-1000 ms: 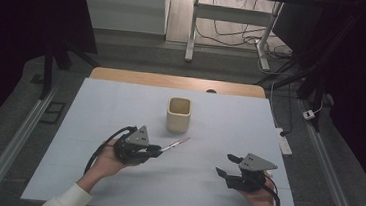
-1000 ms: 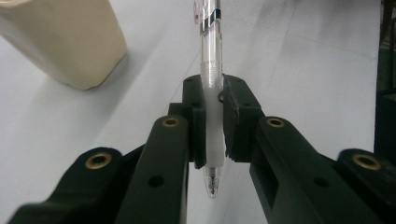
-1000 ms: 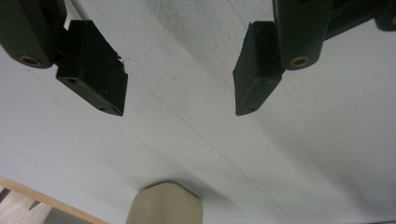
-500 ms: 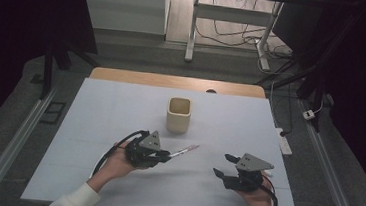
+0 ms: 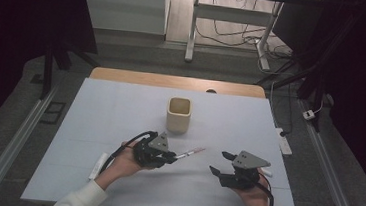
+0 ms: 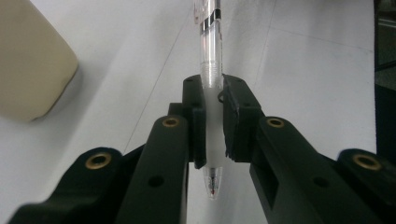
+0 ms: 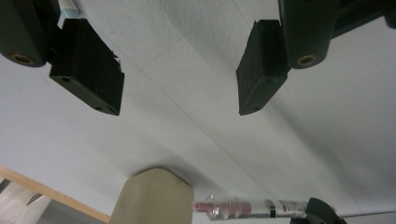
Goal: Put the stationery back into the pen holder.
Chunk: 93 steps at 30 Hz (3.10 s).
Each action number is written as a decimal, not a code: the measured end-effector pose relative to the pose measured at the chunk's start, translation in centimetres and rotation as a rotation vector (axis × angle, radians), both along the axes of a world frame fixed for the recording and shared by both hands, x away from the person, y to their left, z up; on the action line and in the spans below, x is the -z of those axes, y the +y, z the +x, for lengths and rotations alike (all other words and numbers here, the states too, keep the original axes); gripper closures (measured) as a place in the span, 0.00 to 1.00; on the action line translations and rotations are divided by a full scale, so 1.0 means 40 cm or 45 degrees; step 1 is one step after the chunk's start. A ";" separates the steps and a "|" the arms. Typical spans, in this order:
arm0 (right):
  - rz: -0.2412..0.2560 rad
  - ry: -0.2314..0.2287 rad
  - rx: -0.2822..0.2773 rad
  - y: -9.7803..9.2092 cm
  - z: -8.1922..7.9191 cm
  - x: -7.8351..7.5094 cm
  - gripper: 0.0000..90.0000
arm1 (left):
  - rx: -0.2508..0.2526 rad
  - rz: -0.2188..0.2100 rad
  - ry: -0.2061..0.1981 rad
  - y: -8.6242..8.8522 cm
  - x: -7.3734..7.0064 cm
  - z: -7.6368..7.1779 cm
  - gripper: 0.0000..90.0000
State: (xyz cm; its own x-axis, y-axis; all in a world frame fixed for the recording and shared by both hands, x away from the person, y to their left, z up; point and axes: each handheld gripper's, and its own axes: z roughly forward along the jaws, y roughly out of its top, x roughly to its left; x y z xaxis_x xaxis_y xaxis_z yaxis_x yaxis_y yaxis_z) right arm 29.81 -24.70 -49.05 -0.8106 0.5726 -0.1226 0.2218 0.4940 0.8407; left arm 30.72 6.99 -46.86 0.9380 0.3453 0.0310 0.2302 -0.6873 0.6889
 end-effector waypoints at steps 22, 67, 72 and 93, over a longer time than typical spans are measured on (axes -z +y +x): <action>-0.068 -0.067 -0.096 0.107 0.015 -0.073 0.34 | 0.038 0.051 0.024 -0.042 0.003 0.018 0.88; -0.616 -0.163 -0.496 0.192 -0.021 -0.011 0.84 | 0.129 0.008 0.098 -0.053 0.000 0.003 0.84; -0.587 -0.158 -0.510 0.191 -0.023 -0.011 0.86 | 0.102 -0.039 0.117 -0.044 0.003 0.010 0.81; -0.333 -0.191 -0.293 0.135 0.003 -0.036 0.86 | -0.218 -0.322 0.065 0.034 -0.030 0.024 0.30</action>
State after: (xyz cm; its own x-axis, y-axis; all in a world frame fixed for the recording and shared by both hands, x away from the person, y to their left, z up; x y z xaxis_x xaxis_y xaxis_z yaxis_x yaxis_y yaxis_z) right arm 29.95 -19.32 -47.60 -0.8765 0.3112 -0.3673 -0.0357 0.7187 0.6944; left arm 31.67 8.36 -45.67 0.8637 0.4892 -0.1214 0.3663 -0.4439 0.8178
